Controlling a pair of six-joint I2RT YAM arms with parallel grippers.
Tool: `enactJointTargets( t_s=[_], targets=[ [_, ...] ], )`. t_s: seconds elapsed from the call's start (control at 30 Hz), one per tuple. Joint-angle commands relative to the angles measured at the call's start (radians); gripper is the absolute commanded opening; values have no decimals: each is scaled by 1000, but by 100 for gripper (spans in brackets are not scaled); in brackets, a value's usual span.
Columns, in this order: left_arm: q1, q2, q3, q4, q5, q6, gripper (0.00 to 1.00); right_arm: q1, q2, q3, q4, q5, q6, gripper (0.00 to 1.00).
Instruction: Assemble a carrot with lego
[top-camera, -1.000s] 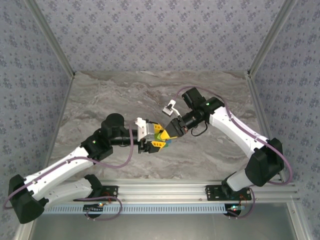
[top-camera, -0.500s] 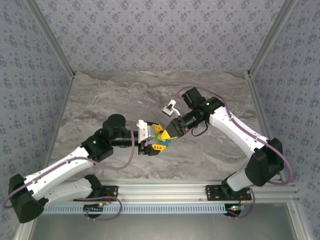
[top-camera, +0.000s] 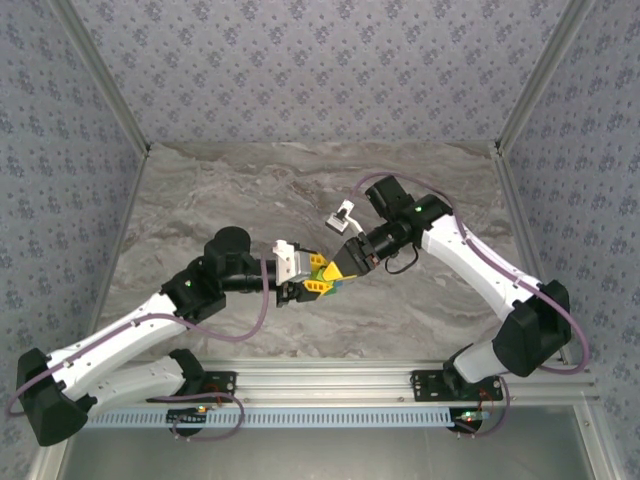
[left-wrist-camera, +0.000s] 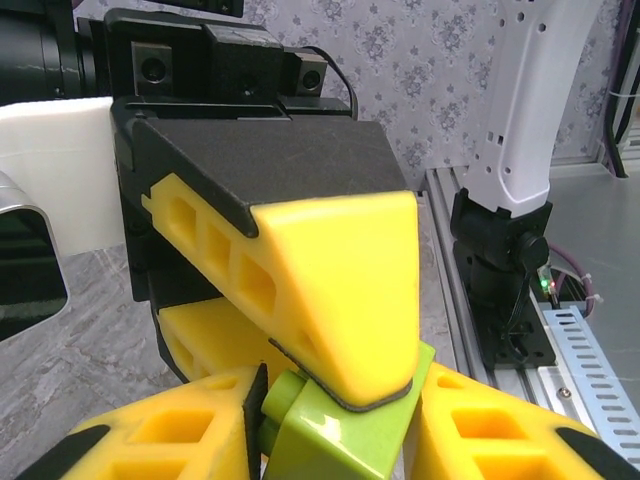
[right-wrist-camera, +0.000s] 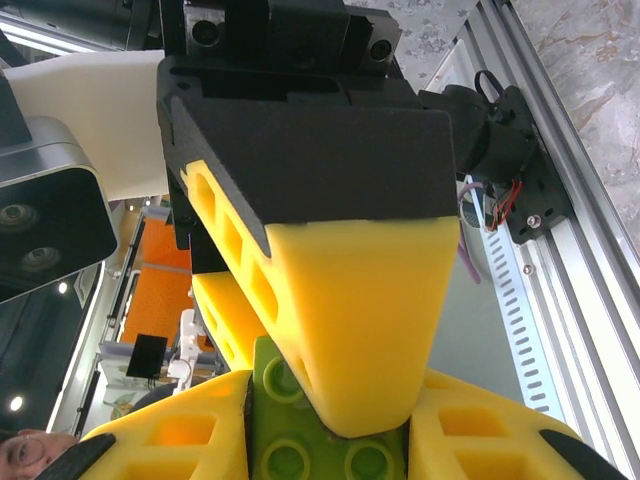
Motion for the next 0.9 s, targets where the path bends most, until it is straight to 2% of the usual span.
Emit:
enactJointTargets(
  t_s=[0.0, 0.07, 0.13, 0.27, 0.47, 0.63, 0.87],
  targets=[
    [-11, 14, 27, -57, 23, -6, 32, 3, -29, 27, 5, -47, -17, 35],
    [-11, 14, 29, -61, 21, -7, 32, 2, -28, 29, 6, -45, -14, 38],
    [-11, 13, 29, -61, 17, -6, 30, -1, -27, 30, 11, -36, -5, 47],
    [-11, 6, 28, -60, -6, -6, 30, -16, -28, 26, 29, -15, 19, 56],
    [-12, -21, 6, -18, -141, -9, 29, -24, -46, 8, 90, 21, 89, 56],
    [-12, -34, -14, 28, -247, -1, 30, -16, -88, -65, 257, 68, 244, 54],
    [-12, -32, -26, 59, -264, 1, 30, 17, -117, -137, 399, 108, 346, 54]
  ],
)
